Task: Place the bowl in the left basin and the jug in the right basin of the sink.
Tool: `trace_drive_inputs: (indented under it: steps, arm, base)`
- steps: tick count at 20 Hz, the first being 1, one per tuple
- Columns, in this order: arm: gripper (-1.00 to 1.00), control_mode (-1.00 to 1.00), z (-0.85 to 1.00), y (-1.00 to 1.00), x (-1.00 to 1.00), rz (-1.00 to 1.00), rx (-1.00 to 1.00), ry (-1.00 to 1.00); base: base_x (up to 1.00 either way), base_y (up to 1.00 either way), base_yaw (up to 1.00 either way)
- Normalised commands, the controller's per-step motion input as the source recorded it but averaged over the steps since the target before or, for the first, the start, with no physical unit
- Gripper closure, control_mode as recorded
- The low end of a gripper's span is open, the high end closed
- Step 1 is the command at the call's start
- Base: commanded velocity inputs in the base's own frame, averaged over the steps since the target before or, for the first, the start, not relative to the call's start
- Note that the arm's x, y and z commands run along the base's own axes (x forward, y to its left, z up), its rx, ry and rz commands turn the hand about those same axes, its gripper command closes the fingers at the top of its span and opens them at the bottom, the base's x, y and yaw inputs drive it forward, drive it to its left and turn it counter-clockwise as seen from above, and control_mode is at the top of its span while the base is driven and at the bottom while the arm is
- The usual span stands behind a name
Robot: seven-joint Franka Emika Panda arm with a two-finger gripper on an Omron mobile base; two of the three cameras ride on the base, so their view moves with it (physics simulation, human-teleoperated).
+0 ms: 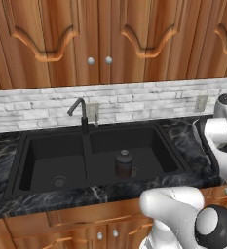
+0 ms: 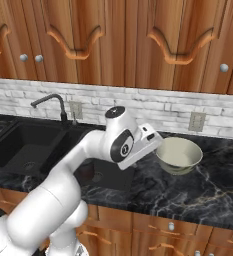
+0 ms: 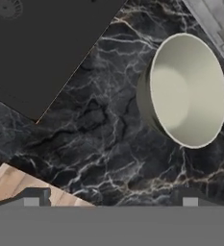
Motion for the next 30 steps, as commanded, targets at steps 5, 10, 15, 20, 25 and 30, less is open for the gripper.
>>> trace_drive_inputs:
  steps: [5, 10, 15, 20, 25, 30]
  arm:
    - [-1.0, -1.0, -0.15, -0.13, 0.29, 0.11, 0.0, 0.07]
    - [-1.0, -1.0, -0.14, -0.1, 0.28, 0.09, 0.0, 0.08]
    - [-1.0, -1.0, -0.16, -0.09, 0.27, 0.04, 0.0, 0.11]
    - [-1.0, -1.0, -0.21, -0.13, 0.27, 0.0, 0.0, 0.09]
    - [-1.0, -1.0, -0.22, -0.17, 0.24, 0.0, 0.0, 0.02]
    - [-1.0, -1.0, -0.23, -0.12, 0.21, 0.0, 0.0, 0.0]
  base:
    - [0.0, 0.0, 0.0]
    - [0.0, 0.0, 0.0]
    - [0.0, 0.0, 0.0]
    - [0.0, 0.0, 0.0]
    - [0.0, 0.0, 0.0]
    - [0.0, 0.0, 0.0]
